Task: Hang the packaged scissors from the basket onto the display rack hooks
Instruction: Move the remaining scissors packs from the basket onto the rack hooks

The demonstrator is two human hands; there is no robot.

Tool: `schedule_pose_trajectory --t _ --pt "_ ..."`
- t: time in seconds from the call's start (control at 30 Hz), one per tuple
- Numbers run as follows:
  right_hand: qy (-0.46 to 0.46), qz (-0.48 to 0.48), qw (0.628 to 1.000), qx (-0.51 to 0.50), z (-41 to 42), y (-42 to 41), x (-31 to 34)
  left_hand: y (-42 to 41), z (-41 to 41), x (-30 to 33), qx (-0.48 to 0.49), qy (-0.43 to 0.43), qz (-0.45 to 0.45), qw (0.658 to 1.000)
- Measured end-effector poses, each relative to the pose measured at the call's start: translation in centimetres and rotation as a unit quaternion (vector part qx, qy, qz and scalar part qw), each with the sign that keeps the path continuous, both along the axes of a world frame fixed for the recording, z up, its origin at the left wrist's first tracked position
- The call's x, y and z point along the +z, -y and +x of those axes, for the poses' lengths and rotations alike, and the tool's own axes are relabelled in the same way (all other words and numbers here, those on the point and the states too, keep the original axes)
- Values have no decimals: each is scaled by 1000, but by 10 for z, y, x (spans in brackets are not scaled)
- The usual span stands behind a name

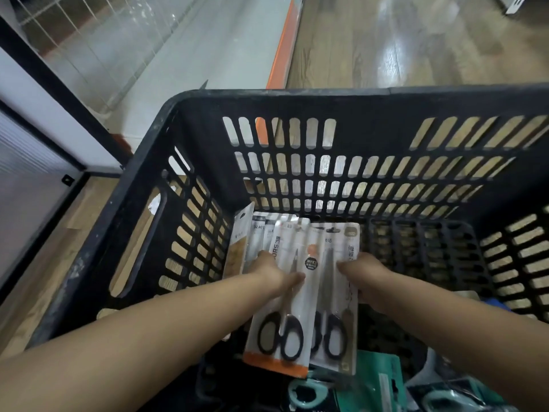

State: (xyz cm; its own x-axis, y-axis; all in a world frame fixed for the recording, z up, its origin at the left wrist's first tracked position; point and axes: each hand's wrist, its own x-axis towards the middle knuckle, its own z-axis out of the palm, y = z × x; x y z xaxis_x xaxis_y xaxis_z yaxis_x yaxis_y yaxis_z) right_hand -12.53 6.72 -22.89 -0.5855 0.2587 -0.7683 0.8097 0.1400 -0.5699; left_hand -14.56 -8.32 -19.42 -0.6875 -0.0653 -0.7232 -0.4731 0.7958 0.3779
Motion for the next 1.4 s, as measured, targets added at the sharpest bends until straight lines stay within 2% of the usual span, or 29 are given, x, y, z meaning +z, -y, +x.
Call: schedule_pose_trajectory --t 0.17,0.33,0.53,0.67,0.73,0.83,0.93,1.07,1.27,1.4 --pt "-36 37 998 20 1 -8 31 -1 5 22 26 -24 83 996" --pt "-132 81 986 65 2 -22 93 -1 1 54 71 -46 169 982" --pt "-222 96 963 119 4 -45 178 0 -5 119 38 -90 302 948" --pt "-316 54 941 111 -6 -60 212 12 -8 145 53 -146 380 912" --pt "-353 5 932 79 -11 -64 218 18 -11 151 97 -172 408 892" --pt "-361 -71 929 37 -17 -61 220 24 -14 151 198 -188 446 853" --pt "-339 -105 935 11 -23 -51 209 26 -17 147 240 -191 445 841" --pt "-309 -89 947 13 -31 -33 191 29 -18 142 256 -200 434 840" --pt "-278 -72 958 15 -35 -14 160 30 -21 128 266 -186 397 859" --pt "-281 -9 960 0 -41 -7 145 29 -22 112 269 -158 364 878"
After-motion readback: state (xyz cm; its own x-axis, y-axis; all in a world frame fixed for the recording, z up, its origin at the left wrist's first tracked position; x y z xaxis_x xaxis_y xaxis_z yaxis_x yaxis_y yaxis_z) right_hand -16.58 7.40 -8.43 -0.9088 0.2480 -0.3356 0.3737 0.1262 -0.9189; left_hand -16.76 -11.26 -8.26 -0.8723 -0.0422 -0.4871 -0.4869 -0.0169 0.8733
